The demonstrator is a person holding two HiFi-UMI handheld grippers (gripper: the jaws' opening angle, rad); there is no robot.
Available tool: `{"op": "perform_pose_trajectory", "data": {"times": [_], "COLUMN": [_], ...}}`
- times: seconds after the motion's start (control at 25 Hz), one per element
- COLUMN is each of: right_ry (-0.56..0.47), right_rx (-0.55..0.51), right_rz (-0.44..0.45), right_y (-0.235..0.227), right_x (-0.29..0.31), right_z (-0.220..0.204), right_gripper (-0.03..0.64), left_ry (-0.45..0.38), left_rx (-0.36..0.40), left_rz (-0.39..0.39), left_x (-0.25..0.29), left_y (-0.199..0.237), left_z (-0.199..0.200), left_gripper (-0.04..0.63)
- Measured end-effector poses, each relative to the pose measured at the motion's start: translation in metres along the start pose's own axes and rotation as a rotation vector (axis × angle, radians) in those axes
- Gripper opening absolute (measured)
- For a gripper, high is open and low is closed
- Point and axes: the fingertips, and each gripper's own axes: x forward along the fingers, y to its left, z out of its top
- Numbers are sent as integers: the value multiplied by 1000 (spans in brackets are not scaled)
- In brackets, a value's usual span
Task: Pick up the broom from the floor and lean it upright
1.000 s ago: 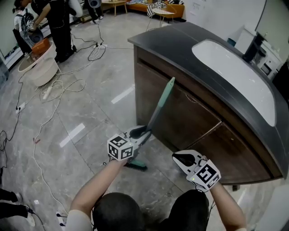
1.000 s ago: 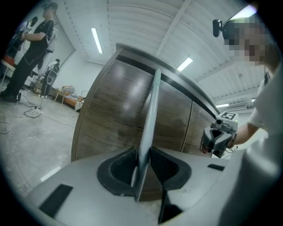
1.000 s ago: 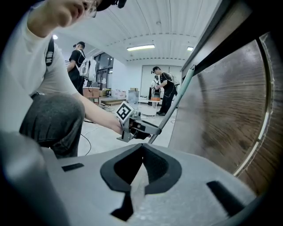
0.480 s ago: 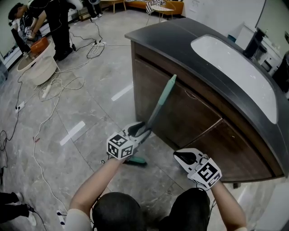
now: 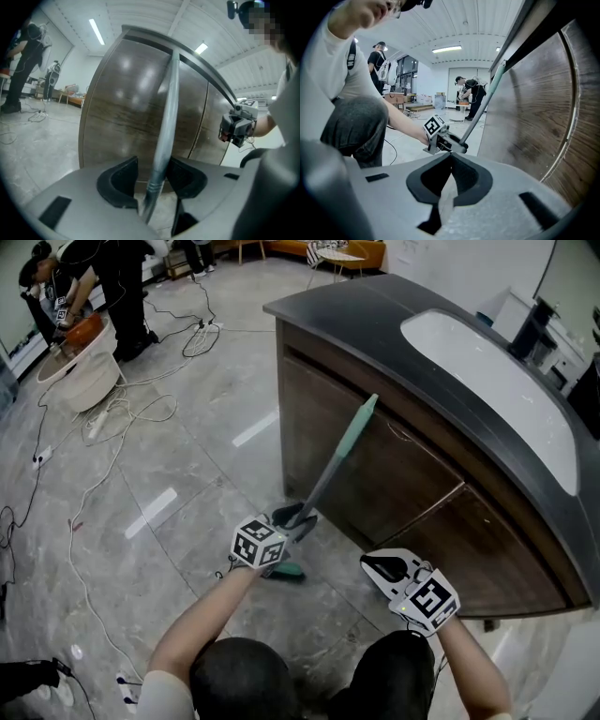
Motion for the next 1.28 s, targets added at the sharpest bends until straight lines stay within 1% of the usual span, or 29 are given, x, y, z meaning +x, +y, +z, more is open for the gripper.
{"op": "perform_pose_trajectory", "data": {"times": [0.04,0.08,0.12,0.24,0.4,0.56,0.68,0.88,1.16,1.28], "right_ry": [1,2,2,0,-14,-15,-20,-15,-22,-19], "right_rx": [-2,2,9,10,10,26,17,25,28,29], "right_rz": [-3,0,5,-3,-4,5,-9,-22,-37,-36], "right_y": [-1,0,1,-3,-5,-4,-8,-8,-8,-6], "right_x": [0,0,0,-2,-4,-6,-7,-9,-14,-15], "right_z": [-1,-2,-3,-4,-3,0,-3,-3,2,-2], "right_gripper": [2,1,2,2,1,1,2,1,2,1], "left_ry": [4,9,17,59,120,140,151,178,195,216], "left_rx": [-17,-28,-30,-18,3,-13,-35,-107,-132,-144], "left_rz": [-17,-38,-61,-133,-208,-269,-296,-340,-380,-380], "left_x": [0,-1,-1,-3,-4,-5,-6,-5,-5,-6], "left_y": [0,-2,-5,-16,-31,-45,-51,-63,-73,-74], "left_z": [-3,-4,-4,-2,-5,-8,-7,-17,-21,-28], "left_gripper": [158,112,100,91,84,86,86,81,86,83]}}
